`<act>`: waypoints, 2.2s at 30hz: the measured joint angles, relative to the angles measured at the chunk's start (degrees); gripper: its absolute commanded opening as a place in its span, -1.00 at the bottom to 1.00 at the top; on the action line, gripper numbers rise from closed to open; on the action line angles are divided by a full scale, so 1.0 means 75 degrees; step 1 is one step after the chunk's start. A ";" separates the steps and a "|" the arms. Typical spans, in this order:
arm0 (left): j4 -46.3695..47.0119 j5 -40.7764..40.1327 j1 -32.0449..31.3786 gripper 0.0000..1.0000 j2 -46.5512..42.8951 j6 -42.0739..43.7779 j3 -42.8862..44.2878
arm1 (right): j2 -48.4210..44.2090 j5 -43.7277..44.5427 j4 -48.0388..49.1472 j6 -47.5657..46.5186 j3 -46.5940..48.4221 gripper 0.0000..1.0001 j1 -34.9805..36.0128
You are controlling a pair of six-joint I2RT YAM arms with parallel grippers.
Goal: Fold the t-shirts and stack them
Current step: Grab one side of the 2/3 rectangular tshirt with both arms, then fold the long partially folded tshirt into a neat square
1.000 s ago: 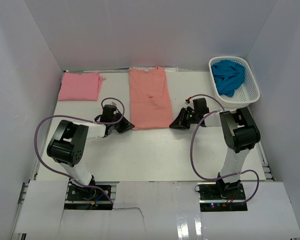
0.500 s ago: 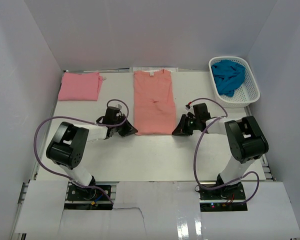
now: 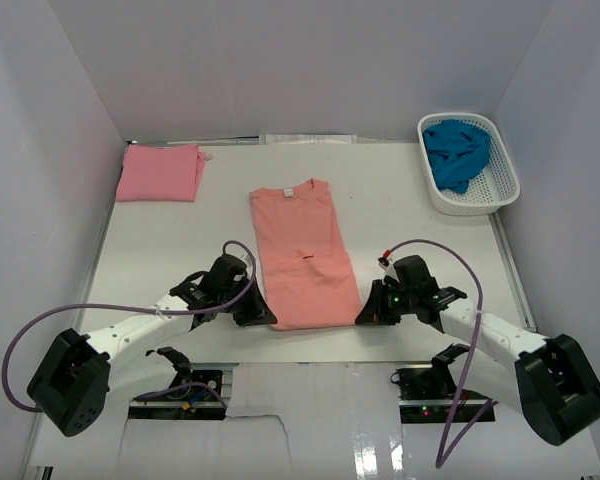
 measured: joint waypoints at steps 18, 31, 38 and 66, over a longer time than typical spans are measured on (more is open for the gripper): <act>-0.1722 -0.0527 0.0286 -1.00 -0.0003 -0.0023 0.2069 | 0.0198 0.0720 -0.2716 -0.0959 0.3395 -0.85 0.0580; -0.2521 -0.1553 0.1559 -1.00 0.0090 0.0367 0.4226 | 0.2008 0.0938 -0.3343 -0.1932 0.6563 -0.84 0.0507; -0.2180 -0.1329 0.2445 -1.00 0.1221 0.0612 0.4304 | 0.3246 0.0723 -0.3413 -0.2267 0.7595 -0.85 0.0181; -0.1824 0.0629 0.2500 -1.00 -0.0192 0.0259 0.2836 | 0.0831 0.0265 -0.3112 -0.1708 0.4535 -0.85 0.0329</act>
